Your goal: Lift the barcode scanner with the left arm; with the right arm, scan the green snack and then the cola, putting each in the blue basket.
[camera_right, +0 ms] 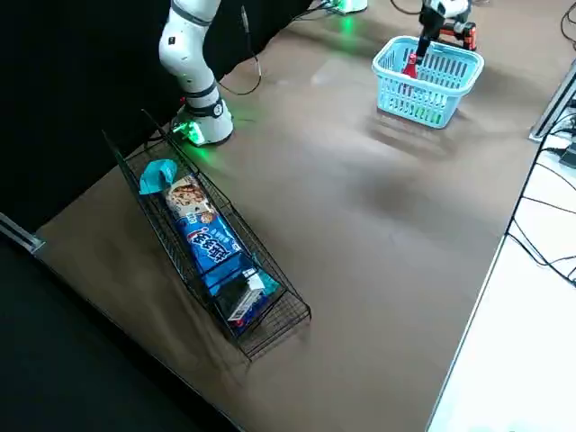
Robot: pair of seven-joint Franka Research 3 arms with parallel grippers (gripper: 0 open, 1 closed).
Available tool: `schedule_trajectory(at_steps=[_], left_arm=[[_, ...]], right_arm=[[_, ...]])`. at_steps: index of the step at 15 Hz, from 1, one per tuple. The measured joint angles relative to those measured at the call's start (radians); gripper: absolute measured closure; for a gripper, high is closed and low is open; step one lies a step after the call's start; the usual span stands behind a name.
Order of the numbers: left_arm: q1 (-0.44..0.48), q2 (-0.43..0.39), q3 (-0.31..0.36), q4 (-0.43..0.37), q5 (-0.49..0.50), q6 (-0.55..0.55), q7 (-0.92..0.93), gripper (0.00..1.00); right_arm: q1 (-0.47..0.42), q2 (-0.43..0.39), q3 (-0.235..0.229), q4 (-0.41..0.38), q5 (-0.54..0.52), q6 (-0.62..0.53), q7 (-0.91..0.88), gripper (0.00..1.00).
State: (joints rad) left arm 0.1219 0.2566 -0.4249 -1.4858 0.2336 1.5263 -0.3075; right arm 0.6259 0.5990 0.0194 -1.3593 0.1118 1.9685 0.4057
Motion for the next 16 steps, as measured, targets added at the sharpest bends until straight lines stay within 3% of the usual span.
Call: schedule_trajectory(at_steps=[2,4,6,7,11,13,16], left_arm=[[-0.123,-0.063,0.206,0.005,-0.131,0.0,0.053,0.0],[-0.196,-0.131,0.34,0.004,-0.226,-0.007,0.112,0.0],[-0.199,-0.197,0.366,-0.022,-0.248,-0.021,0.148,0.0],[-0.203,-0.234,0.365,-0.051,-0.248,-0.021,0.154,0.0],[-0.216,-0.234,0.363,-0.07,-0.247,-0.02,0.209,0.0],[-0.216,-0.232,0.363,-0.07,-0.236,-0.018,0.234,0.0],[-0.238,-0.232,0.356,-0.07,-0.137,-0.018,0.242,0.0]], right_arm=[[-0.046,-0.057,-0.004,0.011,0.0,-0.041,0.0,0.0],[-0.117,-0.128,-0.009,0.015,-0.001,-0.114,-0.001,0.0],[-0.209,-0.194,-0.013,0.015,-0.001,-0.188,-0.036,0.0],[-0.305,-0.238,-0.015,0.014,-0.001,-0.272,-0.153,0.0],[-0.474,-0.288,-0.016,0.013,-0.002,-0.411,-0.383,0.0],[-0.517,-0.318,-0.016,0.012,-0.012,-0.478,-0.417,0.0],[-0.512,-0.391,-0.005,-0.03,-0.09,-0.509,-0.42,0.0]])
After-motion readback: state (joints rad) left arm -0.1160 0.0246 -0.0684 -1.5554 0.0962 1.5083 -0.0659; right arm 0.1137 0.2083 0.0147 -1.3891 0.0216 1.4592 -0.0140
